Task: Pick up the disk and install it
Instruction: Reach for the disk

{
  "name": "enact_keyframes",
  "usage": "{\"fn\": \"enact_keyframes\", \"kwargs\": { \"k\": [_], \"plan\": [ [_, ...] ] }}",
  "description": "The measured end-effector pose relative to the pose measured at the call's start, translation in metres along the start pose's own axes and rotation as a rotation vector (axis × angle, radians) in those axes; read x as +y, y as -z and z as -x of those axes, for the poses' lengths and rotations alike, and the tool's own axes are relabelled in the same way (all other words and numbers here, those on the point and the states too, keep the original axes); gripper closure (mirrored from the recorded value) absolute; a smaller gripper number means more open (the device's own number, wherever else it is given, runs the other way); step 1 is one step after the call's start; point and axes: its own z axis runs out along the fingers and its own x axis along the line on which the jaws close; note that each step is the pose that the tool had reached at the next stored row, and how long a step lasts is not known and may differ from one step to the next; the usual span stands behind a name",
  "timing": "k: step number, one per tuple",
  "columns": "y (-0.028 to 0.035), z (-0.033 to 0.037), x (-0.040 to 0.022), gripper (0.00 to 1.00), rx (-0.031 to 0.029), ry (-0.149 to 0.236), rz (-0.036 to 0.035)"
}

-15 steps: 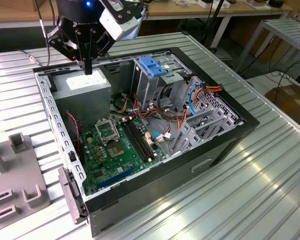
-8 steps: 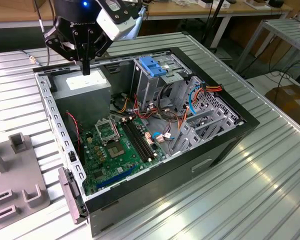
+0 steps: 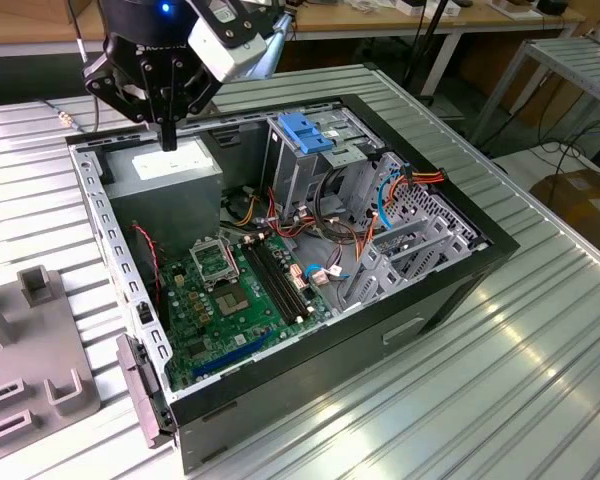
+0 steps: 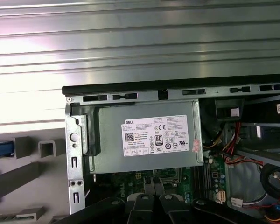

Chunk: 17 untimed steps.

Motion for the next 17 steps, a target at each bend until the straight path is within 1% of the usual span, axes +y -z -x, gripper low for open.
{"fn": "enact_keyframes", "kwargs": {
  "k": [17],
  "plan": [
    [0.0002,-0.0068,-0.0005,0.90,0.0000,0.000,0.0000]
  ]
}}
